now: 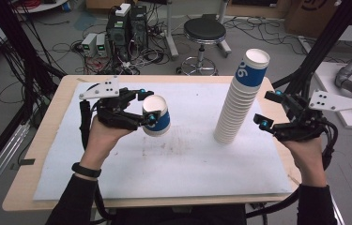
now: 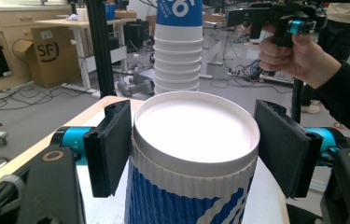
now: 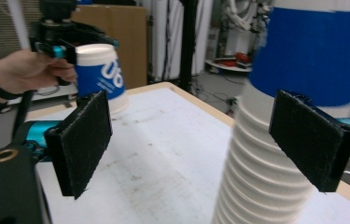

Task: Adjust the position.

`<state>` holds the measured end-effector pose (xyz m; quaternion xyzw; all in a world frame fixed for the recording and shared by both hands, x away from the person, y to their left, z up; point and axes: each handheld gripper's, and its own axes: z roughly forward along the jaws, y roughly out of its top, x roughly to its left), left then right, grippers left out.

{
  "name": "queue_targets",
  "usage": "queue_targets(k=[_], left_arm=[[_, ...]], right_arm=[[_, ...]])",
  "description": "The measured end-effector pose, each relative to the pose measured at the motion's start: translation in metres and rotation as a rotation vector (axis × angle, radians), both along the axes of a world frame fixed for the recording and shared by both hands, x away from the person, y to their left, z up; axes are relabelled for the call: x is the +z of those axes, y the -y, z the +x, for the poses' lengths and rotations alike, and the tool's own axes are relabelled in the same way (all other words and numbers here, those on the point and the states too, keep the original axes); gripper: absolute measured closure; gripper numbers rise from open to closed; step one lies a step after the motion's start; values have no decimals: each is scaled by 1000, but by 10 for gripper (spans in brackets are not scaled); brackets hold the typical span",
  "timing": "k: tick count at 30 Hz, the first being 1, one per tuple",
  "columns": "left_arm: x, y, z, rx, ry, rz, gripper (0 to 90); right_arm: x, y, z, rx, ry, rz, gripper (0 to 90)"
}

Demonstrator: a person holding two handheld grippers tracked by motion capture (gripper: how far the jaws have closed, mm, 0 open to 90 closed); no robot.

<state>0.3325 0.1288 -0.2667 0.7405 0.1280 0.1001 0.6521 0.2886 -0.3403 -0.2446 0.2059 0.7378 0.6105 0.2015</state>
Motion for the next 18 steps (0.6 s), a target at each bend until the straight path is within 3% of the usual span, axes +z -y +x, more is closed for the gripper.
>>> queue_targets(k=[7,18], left_arm=[[4,7,-6,-25,2,-6,300],[4,19,-10,-75,-15,-6,299]], right_arm=[[-4,-25,-1,92,-2,-40,135],[-19,-56,7,164,-27,-80,134]])
